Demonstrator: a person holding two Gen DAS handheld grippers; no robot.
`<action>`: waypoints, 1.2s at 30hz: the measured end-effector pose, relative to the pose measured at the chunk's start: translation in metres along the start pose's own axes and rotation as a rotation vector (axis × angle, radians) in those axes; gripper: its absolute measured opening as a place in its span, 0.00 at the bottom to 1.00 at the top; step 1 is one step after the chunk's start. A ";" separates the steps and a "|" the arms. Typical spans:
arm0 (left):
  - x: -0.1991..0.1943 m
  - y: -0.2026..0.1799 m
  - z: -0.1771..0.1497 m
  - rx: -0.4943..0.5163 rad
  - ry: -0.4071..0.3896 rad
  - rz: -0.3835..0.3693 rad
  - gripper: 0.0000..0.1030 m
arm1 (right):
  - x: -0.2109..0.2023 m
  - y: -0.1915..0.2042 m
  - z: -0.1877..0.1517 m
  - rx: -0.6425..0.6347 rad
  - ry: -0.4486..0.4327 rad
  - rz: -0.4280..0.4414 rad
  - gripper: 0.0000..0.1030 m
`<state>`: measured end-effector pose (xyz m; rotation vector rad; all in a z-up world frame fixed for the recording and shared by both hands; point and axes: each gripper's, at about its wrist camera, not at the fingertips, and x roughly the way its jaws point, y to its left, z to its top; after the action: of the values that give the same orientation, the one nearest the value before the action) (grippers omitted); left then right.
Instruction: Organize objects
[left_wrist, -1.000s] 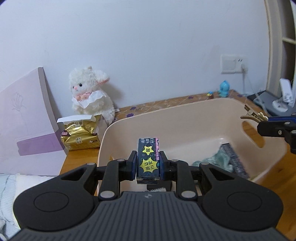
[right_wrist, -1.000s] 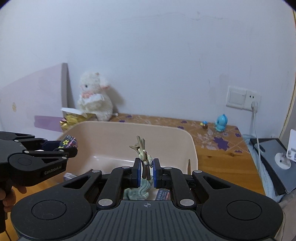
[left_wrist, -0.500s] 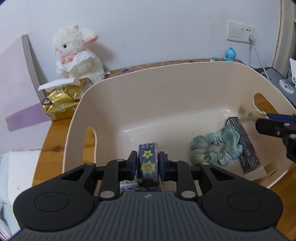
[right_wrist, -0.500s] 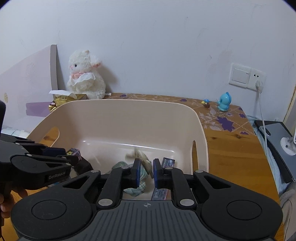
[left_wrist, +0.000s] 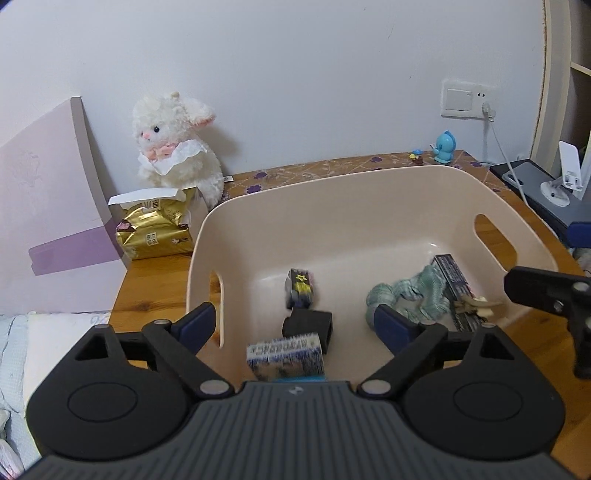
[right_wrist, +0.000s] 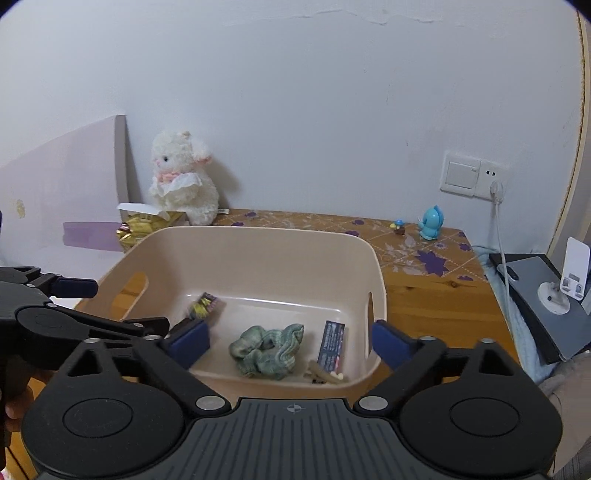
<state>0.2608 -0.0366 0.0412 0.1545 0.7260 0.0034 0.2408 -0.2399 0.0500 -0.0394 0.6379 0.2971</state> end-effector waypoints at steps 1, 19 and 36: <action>-0.006 0.000 -0.002 -0.001 -0.002 -0.003 0.90 | -0.006 0.001 -0.001 -0.002 -0.002 0.002 0.96; -0.098 0.002 -0.057 -0.020 -0.010 0.011 0.90 | -0.090 0.026 -0.045 -0.011 0.044 -0.028 1.00; -0.160 -0.012 -0.090 -0.002 -0.027 0.002 0.90 | -0.129 0.027 -0.081 -0.030 0.119 -0.048 1.00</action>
<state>0.0808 -0.0448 0.0794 0.1527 0.6990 0.0039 0.0880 -0.2582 0.0626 -0.1016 0.7495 0.2598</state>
